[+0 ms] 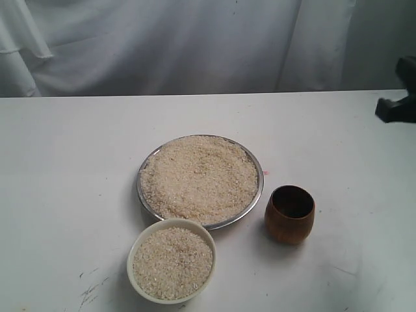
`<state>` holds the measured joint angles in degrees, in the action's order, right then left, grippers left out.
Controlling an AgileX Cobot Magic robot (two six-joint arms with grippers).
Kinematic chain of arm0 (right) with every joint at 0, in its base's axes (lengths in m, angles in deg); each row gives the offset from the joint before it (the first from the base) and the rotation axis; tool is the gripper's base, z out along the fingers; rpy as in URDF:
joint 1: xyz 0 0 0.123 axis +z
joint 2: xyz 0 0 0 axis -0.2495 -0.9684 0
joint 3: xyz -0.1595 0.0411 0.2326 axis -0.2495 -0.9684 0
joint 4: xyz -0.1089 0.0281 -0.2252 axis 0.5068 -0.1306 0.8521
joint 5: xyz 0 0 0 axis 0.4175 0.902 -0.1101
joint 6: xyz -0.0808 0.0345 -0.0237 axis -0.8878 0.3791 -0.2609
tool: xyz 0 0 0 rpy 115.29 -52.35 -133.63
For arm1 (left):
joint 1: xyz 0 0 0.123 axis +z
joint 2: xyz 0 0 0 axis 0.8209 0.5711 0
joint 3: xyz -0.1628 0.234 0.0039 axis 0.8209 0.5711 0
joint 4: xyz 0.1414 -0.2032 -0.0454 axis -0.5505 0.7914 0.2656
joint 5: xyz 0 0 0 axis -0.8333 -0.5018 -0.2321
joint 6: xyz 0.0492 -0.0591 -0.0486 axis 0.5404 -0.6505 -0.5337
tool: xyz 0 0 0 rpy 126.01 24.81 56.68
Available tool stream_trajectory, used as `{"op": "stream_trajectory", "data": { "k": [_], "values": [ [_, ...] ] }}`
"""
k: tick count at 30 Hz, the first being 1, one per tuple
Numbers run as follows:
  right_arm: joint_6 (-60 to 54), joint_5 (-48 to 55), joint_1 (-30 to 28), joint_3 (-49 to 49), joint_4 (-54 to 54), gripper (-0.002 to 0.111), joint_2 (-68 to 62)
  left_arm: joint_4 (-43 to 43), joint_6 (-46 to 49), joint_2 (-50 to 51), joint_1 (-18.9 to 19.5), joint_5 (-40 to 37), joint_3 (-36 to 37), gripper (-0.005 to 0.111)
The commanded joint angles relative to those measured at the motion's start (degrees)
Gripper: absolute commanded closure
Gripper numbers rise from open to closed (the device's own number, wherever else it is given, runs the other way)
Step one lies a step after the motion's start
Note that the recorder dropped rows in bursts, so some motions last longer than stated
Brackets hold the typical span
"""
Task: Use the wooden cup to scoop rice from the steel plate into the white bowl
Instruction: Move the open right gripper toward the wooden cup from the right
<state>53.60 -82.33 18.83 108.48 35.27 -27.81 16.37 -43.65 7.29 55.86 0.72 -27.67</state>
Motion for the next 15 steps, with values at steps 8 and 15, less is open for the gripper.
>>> {"op": "stream_trajectory", "data": {
  "k": [8,15],
  "values": [
    [3.9,-0.3,-0.4,0.1,30.9,0.108,-11.2,0.0,-0.2,-0.3,-0.1,0.4,0.3,0.107],
    [4.1,-0.4,-0.4,0.1,39.5,0.108,-17.3,0.0,-0.2,-0.3,-0.1,0.4,0.3,0.107]
  ]
}}
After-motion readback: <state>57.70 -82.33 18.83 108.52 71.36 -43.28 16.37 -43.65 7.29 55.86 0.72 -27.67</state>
